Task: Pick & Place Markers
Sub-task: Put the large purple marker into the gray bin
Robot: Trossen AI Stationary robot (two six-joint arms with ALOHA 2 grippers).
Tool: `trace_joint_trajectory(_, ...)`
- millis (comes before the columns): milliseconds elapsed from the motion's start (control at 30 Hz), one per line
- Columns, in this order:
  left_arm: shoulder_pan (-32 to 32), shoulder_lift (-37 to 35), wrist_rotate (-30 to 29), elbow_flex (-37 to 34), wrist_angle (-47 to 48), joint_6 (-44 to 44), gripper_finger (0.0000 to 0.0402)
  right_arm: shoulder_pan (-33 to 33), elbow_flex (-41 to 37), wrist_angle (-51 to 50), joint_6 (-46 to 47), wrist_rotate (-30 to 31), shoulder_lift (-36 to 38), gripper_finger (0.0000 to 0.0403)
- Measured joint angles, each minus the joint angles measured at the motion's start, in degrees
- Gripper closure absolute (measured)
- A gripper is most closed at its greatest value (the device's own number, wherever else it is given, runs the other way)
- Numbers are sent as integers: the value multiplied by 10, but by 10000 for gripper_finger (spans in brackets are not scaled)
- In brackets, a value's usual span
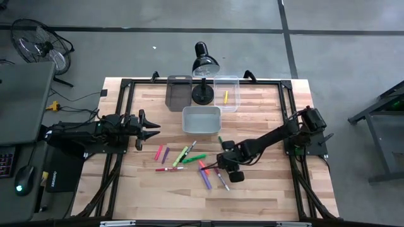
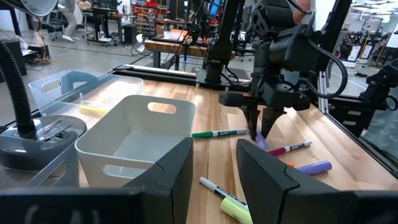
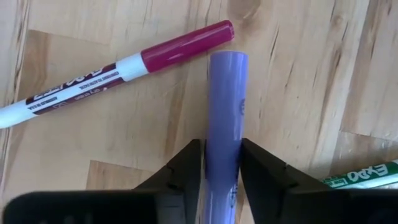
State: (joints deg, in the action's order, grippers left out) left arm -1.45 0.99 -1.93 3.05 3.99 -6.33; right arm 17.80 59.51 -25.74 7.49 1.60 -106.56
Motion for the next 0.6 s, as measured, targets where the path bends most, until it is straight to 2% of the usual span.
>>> trace_joint_trajectory(200, 0, 0, 0, 0, 0, 0, 279, -2, 5, -1, 0, -3, 2, 340)
trace_joint_trajectory(600, 0, 0, 0, 0, 0, 0, 279, -27, 75, -44, 0, 3, -3, 335)
